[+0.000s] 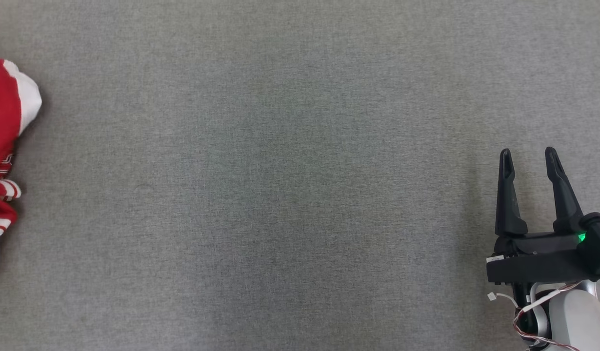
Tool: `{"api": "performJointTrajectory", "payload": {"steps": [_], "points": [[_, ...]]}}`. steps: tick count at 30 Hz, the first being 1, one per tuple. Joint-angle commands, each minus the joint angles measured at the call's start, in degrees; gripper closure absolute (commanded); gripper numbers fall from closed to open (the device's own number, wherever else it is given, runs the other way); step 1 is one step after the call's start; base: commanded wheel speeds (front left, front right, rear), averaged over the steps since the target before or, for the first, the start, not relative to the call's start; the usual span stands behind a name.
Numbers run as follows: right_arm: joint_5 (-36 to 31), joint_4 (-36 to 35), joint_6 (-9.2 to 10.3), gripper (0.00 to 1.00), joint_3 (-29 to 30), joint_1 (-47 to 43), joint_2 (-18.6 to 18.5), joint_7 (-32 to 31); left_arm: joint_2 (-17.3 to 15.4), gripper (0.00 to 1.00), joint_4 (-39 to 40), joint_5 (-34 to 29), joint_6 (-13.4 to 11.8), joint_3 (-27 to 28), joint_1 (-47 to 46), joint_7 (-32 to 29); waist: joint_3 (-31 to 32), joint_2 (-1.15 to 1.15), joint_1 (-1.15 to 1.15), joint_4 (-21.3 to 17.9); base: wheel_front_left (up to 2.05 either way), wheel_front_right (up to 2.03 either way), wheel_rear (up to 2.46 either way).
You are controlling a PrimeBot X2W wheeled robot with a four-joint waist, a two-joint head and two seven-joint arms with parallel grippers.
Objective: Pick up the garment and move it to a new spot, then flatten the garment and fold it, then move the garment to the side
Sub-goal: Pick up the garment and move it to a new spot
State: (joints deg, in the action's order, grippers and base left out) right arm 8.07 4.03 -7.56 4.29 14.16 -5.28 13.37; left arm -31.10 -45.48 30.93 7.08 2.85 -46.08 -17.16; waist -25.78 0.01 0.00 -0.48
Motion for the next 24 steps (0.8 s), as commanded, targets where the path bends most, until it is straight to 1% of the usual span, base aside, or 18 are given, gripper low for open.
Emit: {"api": "performJointTrajectory", "payload": {"steps": [1, 2, 6, 11, 13, 20, 22, 24], "points": [[0.39, 0.12, 0.13, 0.0, -0.14, 0.4, 0.03, 0.22, -0.26, 0.18, -1.28, 0.07, 0.23, -0.79, 0.57, -1.21, 0.36, -0.01, 0.0, -0.48, 0.0, 0.0, 0.0], [0.41, 0.16, 0.14, 0.0, -0.17, 0.42, 0.09, 0.24, -0.53, 0.99, -1.47, -0.28, 0.28, -1.35, 0.6, -1.2, 0.45, -0.01, 0.0, -0.63, 0.0, 0.0, 0.0], [0.44, 0.46, 0.14, 0.0, -0.13, 0.07, 0.31, 0.39, -1.16, 1.0, -2.68, -0.43, 0.35, -2.65, 0.19, 1.18, 1.27, -0.01, 0.0, -1.01, 0.0, 0.0, 0.0], [0.38, 1.24, 0.14, 0.0, 0.15, -0.84, 0.68, 0.56, -1.81, 1.0, -2.07, -0.95, 0.28, -4.31, -1.52, 6.77, 3.44, -0.01, 0.0, -0.66, 0.0, 0.0, 0.0], [0.58, 1.48, 0.14, 0.0, 0.07, -0.97, 0.74, 0.64, -1.87, 1.0, -1.72, -0.87, 0.29, -4.59, -2.01, 7.7, 4.05, -0.01, 0.0, -0.51, 0.0, 0.0, 0.0], [1.46, 3.49, 0.14, 0.0, -0.7, -1.47, 1.18, 1.17, -3.66, 1.0, 3.16, -2.01, 0.31, -6.35, -5.79, 14.72, 8.08, -0.01, 0.0, -0.07, 0.0, 0.0, 0.0], [1.77, 4.13, 0.14, 0.0, -0.85, -1.7, 1.37, 1.31, -4.18, 1.0, 5.41, -3.21, -0.14, -6.8, -7.28, 16.39, 9.32, -0.01, 0.0, -0.23, 0.0, 0.0, 0.0], [2.14, 4.81, 0.14, 0.0, -0.91, -1.94, 1.56, 1.44, -3.67, 1.0, 8.21, -3.7, -0.53, -7.22, -8.57, 16.92, 10.57, -0.01, 0.0, -0.58, 0.0, 0.0, 0.0]]}}
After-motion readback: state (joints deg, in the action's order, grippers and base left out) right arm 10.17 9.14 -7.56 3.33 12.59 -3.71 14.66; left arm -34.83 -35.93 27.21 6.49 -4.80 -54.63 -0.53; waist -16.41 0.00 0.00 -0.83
